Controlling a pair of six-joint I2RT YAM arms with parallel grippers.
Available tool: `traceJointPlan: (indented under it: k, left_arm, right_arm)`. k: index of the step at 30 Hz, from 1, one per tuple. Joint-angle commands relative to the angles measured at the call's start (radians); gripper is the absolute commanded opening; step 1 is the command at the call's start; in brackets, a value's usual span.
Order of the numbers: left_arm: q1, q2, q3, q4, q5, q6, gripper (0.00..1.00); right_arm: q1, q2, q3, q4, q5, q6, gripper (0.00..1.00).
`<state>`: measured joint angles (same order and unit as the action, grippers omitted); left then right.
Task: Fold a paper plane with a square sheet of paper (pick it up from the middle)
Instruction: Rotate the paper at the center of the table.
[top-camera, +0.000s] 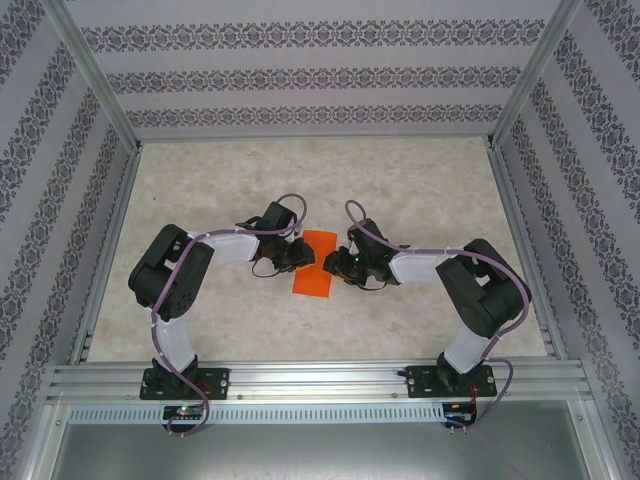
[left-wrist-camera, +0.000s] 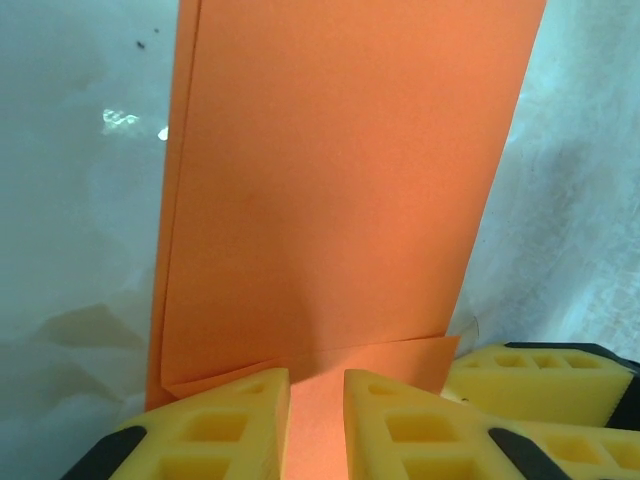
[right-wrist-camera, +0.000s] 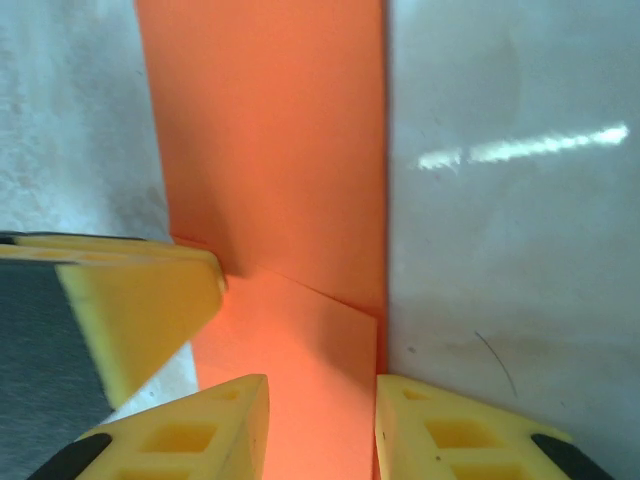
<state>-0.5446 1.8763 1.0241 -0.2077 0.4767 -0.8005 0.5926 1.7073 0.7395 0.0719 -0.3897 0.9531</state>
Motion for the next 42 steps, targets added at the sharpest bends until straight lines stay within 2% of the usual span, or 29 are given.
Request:
traceJointPlan:
  k: [1, 4, 19, 29, 42]
  left_arm:
    - [-0.002, 0.009, 0.014, -0.041, -0.025, 0.027, 0.24]
    - [-0.003, 0.004, 0.015, -0.044, -0.023, 0.027, 0.24]
    - [-0.002, 0.01, 0.016, -0.039, -0.016, 0.023, 0.24]
    - [-0.002, 0.01, 0.024, -0.044, -0.018, 0.023, 0.24]
    - [-0.002, -0.011, 0.021, -0.056, -0.034, 0.019, 0.24]
  right_arm:
    - [-0.012, -0.006, 0.008, 0.073, 0.033, 0.013, 0.33]
    - [-0.015, -0.023, -0.002, 0.037, 0.092, 0.013, 0.35]
    - [0.023, 0.07, 0.051, 0.045, 0.025, -0.006, 0.35]
    - [0.025, 0.023, 0.015, 0.098, 0.015, 0.014, 0.31]
    - [0.014, -0.003, -0.037, 0.121, 0.014, 0.005, 0.35]
